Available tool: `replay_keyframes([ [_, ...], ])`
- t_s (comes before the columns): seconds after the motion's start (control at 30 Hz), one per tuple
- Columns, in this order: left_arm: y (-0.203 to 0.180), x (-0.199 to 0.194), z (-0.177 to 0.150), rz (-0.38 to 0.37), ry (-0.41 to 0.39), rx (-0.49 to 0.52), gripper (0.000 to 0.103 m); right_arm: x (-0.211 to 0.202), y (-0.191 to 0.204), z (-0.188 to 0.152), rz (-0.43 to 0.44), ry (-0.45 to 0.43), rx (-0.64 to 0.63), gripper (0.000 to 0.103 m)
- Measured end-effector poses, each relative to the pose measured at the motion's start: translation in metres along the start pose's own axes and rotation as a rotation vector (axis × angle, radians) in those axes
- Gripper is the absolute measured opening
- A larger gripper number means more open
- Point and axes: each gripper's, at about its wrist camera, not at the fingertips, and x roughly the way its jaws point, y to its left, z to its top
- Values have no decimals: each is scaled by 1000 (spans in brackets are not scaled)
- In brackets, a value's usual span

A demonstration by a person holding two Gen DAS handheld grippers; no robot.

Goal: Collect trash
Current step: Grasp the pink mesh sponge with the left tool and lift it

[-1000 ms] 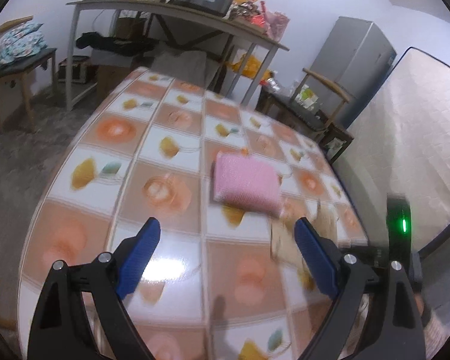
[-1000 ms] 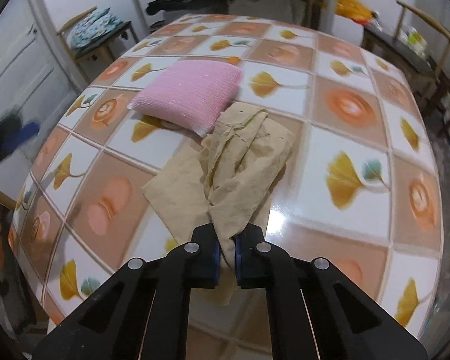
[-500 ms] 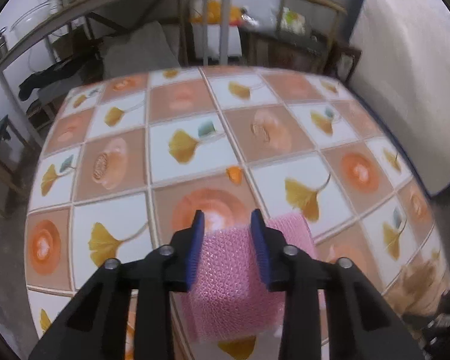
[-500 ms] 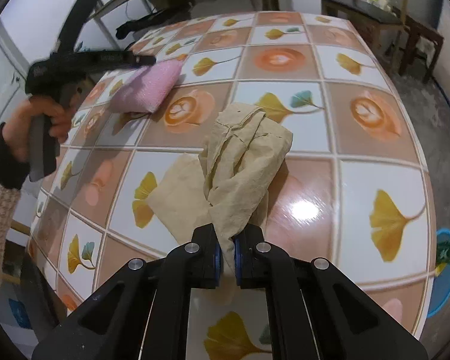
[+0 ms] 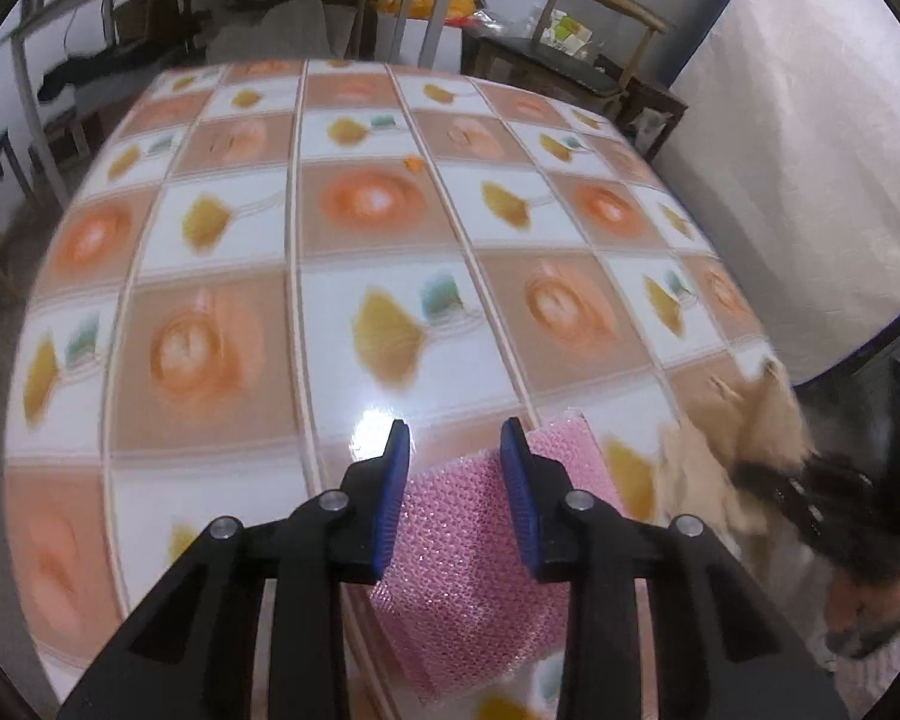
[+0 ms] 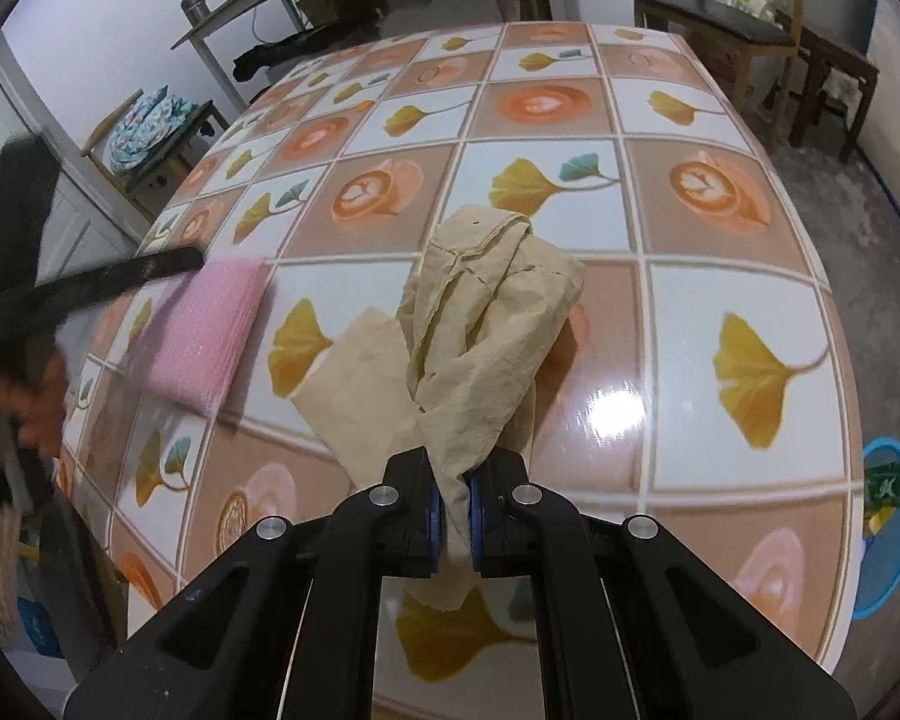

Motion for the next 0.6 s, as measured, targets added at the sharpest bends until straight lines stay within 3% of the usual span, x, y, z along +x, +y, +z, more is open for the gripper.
replay_keyframes([
  [0.03,0,-4,-7,-18,-2,-8,35,-1,0,-2,0,0,0,6],
  [0.13,-6,-30,-24,-71,-71,29,63,-5,-2,-7,-1,1,-4,6],
  [0.2,-19,-49,-31,-146,-116,148,85,-5,-2,-7,0,3,-2,6],
  [0.27,-37,-58,-36,-209,-94,287,97,-4,-1,-7,-4,2,-3,6],
  [0.33,-55,-57,-43,-208,-51,448,98,-4,0,-8,-10,-3,-6,6],
  [0.43,-74,-40,-51,-116,-7,682,98,-4,1,-9,-10,-7,-8,6],
  [0.5,-75,-24,-50,-66,41,741,98,-4,0,-10,-6,-6,-13,6],
  [0.6,-67,-6,-43,-78,122,762,98,-5,0,-10,0,1,-21,6],
])
